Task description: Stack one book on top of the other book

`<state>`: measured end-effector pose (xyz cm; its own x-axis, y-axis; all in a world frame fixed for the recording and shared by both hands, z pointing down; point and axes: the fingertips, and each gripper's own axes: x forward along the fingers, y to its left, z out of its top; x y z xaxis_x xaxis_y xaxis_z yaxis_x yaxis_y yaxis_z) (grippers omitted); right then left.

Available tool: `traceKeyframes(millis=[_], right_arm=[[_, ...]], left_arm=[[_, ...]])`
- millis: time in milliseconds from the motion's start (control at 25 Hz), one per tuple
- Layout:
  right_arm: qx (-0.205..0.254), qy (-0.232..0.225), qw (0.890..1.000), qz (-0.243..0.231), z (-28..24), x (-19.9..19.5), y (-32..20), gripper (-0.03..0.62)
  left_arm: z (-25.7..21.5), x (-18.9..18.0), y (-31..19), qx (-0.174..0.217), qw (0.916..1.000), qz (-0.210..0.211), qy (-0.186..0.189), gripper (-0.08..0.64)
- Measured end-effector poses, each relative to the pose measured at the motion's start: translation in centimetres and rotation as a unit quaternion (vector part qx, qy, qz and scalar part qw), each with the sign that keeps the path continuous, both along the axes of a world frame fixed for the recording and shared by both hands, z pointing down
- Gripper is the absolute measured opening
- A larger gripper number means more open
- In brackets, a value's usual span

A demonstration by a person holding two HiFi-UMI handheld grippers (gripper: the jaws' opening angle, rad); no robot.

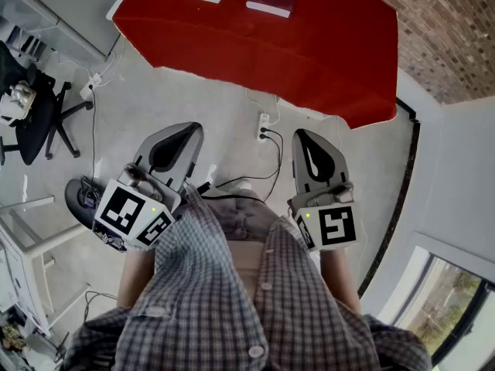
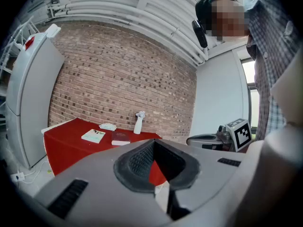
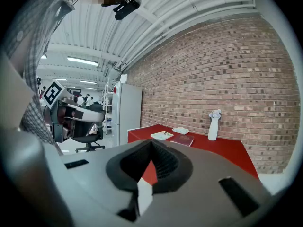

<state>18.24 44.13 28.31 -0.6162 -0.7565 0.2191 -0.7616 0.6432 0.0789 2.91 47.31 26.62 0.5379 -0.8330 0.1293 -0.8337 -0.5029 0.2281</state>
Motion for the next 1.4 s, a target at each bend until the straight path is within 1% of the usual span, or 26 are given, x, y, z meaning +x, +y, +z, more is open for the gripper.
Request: traceKeyframes(millis=[480, 680, 800, 920, 1080, 1280, 1400], right_arm=[[0.002, -0.004, 1.0, -0.004, -0.1, 0.9, -0.3, 0.008], [0.001, -0.01, 1.0, 0.001, 0.0, 1.5, -0.1, 0.008], [0.001, -0.01, 1.0, 0.013, 0.0, 2.4, 0.0, 0.008], [-0.001, -0.015, 1.0, 0.027, 0.1, 2.8, 0.0, 0.008], [-0.005, -0.016, 0.999, 0.034, 0.2, 3.1, -0.7, 0.008], [-0.007, -0.014, 0.999, 0.041, 0.4, 2.7, -2.1, 0.008], [-0.007, -0.009, 0.999, 0.048, 0.7, 2.1, -3.5, 0.008]], left_arm=[[-0.1, 1.2, -0.4, 0.002, 1.0, 0.001, 0.0, 0.008], [-0.2, 1.9, -0.5, 0.006, 1.0, 0.006, 0.004, 0.008], [-0.6, 2.3, -0.8, 0.012, 0.9998, 0.014, 0.007, 0.008], [-1.3, 2.2, -1.1, 0.02, 0.9996, 0.014, 0.015, 0.008], [-1.8, 1.7, -2.0, 0.029, 0.9993, 0.001, 0.023, 0.008], [-1.7, 0.9, -3.8, 0.03, 0.9992, 0.0, 0.027, 0.008], [-1.1, 0.1, -5.6, 0.028, 0.999, 0.005, 0.035, 0.008]])
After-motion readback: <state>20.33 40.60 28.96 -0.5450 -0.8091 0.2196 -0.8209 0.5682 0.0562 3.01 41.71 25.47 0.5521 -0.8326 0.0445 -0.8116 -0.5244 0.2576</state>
